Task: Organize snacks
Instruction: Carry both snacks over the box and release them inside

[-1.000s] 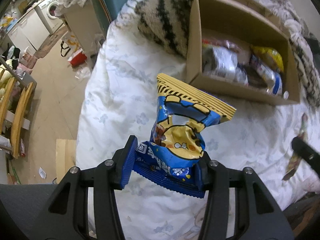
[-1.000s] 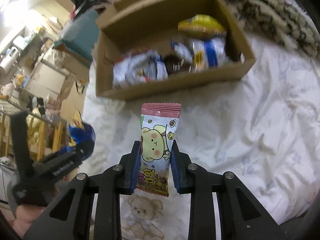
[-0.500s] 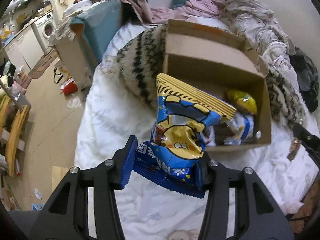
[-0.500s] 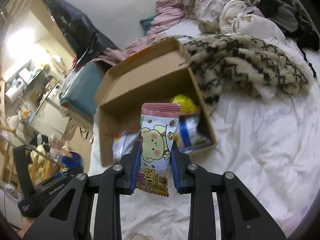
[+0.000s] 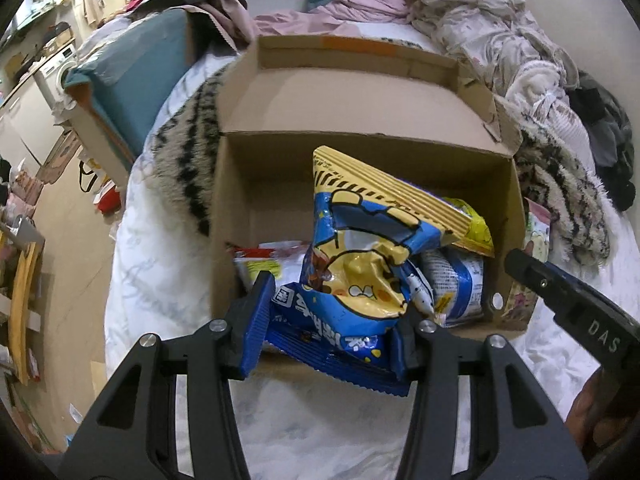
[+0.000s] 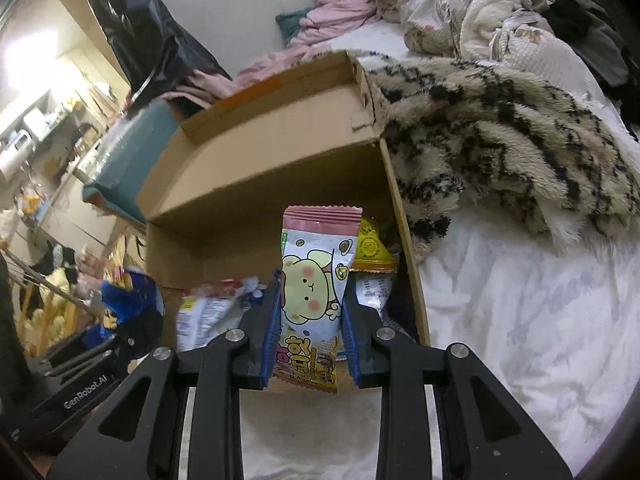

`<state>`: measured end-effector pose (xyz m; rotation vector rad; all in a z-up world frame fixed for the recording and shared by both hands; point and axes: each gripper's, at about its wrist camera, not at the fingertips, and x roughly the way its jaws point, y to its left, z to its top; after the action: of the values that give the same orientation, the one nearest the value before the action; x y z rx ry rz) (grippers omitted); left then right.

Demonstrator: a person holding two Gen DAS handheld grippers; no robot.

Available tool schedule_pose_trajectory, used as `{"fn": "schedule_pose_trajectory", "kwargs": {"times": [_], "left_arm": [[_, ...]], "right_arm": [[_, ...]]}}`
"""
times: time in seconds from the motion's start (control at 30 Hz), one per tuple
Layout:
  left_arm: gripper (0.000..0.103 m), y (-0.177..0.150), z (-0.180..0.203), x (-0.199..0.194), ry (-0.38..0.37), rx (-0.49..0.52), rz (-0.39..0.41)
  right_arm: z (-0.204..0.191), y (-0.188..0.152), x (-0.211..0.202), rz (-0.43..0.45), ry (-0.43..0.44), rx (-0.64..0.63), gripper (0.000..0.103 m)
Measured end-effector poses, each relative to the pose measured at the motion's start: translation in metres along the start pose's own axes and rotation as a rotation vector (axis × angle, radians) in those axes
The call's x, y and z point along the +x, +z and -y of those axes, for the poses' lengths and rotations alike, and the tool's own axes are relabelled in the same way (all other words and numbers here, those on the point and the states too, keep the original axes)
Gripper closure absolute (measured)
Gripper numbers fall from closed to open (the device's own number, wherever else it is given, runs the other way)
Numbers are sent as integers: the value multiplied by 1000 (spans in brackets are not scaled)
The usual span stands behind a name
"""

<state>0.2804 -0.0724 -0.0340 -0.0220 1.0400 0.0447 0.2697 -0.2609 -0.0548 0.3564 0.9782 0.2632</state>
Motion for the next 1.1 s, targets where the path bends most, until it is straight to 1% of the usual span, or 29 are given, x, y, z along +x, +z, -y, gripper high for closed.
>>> {"fn": "schedule_pose_trajectory", "kwargs": {"times": [0.13, 0.27, 0.37, 0.47, 0.53, 0.6, 0.67, 0.73, 0.8, 0.83, 0.87, 0.93, 1.03, 1.1], "left_arm": [[56, 1, 11, 20, 24, 24, -17], [56, 0, 18, 34, 26, 36, -38], [55, 0, 22, 40, 34, 55, -45], [53, 0, 22, 39, 42, 59, -31], [47, 0, 21, 40, 43, 65, -39], [32, 1, 18, 41, 33, 63, -51], [27, 1, 15, 39, 28, 46, -60], [25, 2, 10, 34, 2, 22, -66], [24, 3, 7, 28, -6, 20, -60], [24, 3, 6, 24, -2, 22, -53], [24, 3, 5, 20, 3, 25, -45], [24, 4, 2, 10, 20, 34, -27], [24, 3, -6, -5, 28, 40, -2], [24, 1, -15, -18, 30, 31, 25]], "right_arm": [[2, 0, 10, -39, -32, 9, 74], [-1, -1, 12, -51, -36, -10, 74], [0, -3, 16, -72, -36, 5, 74], [3, -3, 17, -79, -27, 22, 73], [5, -1, 16, -75, -32, 30, 71], [8, -1, 15, -67, -22, 50, 71], [9, 0, 12, -56, -18, 58, 71], [9, 2, 9, -42, -20, 61, 71], [11, 5, 6, -38, -14, 71, 66], [12, 6, 4, -36, -3, 80, 55], [12, 6, 2, -30, -1, 85, 42], [10, 6, -6, -4, -7, 81, 33], [2, 5, -16, 9, 12, 50, 33], [-4, 3, -27, 30, 5, 35, 29]]}}
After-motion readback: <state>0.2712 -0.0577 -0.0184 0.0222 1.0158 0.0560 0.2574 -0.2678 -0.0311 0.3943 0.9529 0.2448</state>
